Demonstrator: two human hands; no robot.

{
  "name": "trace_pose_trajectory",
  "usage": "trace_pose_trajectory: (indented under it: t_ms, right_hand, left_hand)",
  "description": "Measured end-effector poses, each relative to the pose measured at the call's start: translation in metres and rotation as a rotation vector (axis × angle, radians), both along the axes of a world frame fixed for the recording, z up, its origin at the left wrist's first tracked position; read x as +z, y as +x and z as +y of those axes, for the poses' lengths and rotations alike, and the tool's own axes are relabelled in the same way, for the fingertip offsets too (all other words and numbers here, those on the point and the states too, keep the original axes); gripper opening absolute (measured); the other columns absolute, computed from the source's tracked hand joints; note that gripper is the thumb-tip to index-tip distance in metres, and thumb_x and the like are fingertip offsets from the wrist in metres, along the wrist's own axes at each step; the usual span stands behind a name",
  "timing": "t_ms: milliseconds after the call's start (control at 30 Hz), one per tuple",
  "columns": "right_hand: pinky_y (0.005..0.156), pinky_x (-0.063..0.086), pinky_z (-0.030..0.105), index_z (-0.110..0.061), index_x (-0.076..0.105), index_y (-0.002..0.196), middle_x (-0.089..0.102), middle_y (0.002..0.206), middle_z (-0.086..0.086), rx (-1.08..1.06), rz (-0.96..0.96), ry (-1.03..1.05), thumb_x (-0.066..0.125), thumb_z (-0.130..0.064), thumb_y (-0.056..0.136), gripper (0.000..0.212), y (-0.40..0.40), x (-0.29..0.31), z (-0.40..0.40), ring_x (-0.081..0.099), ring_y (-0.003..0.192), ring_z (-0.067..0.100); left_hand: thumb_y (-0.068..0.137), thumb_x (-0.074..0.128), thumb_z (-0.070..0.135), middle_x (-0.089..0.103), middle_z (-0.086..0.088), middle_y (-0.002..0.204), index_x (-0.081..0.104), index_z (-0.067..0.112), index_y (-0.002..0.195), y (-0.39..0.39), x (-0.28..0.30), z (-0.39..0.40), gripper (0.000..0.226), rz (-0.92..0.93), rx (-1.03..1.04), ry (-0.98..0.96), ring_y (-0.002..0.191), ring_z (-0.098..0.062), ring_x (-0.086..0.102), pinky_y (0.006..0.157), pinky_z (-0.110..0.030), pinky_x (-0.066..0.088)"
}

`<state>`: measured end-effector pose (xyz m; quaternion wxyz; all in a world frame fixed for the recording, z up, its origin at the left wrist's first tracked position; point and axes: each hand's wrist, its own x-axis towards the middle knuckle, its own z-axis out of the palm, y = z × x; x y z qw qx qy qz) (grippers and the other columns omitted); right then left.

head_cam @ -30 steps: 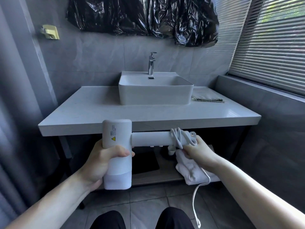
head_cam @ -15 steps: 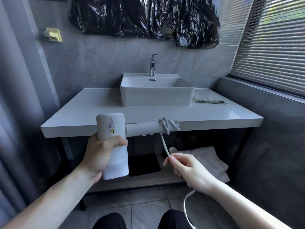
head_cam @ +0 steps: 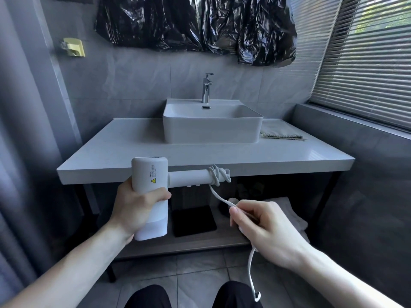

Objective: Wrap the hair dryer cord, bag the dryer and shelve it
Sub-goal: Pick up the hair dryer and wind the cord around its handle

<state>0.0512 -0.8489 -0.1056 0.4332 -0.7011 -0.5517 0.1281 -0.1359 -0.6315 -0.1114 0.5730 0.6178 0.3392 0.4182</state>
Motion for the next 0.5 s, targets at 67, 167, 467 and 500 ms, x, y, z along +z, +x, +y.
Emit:
trace_pose_trajectory:
  t_ms: [67, 167, 467, 500]
  right_hand:
    - [0.051, 0.042, 0.047, -0.010, 0.065, 0.074, 0.054, 0.056, 0.016, -0.048, -0.030, 0.028, 0.061, -0.038, 0.105, 0.042, 0.001, 0.006, 0.000, 0.042, 0.049, 0.017]
    - [0.052, 0.049, 0.049, -0.007, 0.068, 0.074, 0.061, 0.057, 0.017, -0.114, -0.134, 0.067, 0.064, -0.040, 0.102, 0.043, 0.005, 0.015, -0.001, 0.053, 0.049, 0.032]
    - [0.062, 0.052, 0.041, -0.020, 0.077, 0.073, 0.072, 0.061, 0.005, -0.177, -0.156, 0.241, 0.076, -0.028, 0.097, 0.025, 0.018, 0.042, 0.009, 0.065, 0.059, 0.028]
    - [0.060, 0.051, 0.040, -0.019, 0.079, 0.075, 0.072, 0.061, 0.007, -0.177, -0.125, 0.257, 0.076, -0.028, 0.097, 0.024, 0.019, 0.044, 0.012, 0.065, 0.059, 0.029]
  left_hand:
    - [0.056, 0.082, 0.017, 0.069, -0.002, 0.068, 0.071, 0.002, 0.091, 0.000, 0.002, -0.002, 0.040, 0.016, -0.018, 0.014, 0.059, -0.020, 0.065, 0.058, -0.038, 0.053]
    - [0.056, 0.081, 0.015, 0.071, 0.005, 0.064, 0.072, 0.014, 0.080, -0.001, 0.002, -0.007, 0.026, 0.044, -0.053, 0.051, 0.056, -0.014, 0.065, 0.057, -0.033, 0.052]
    - [0.049, 0.085, 0.027, 0.066, 0.000, 0.064, 0.068, 0.006, 0.083, -0.006, -0.006, -0.013, 0.044, 0.210, -0.137, 0.191, 0.059, -0.015, 0.060, 0.061, -0.037, 0.047]
    - [0.051, 0.086, 0.024, 0.067, -0.003, 0.065, 0.069, 0.008, 0.084, -0.006, -0.006, -0.014, 0.041, 0.213, -0.156, 0.200, 0.060, -0.014, 0.060, 0.062, -0.036, 0.048]
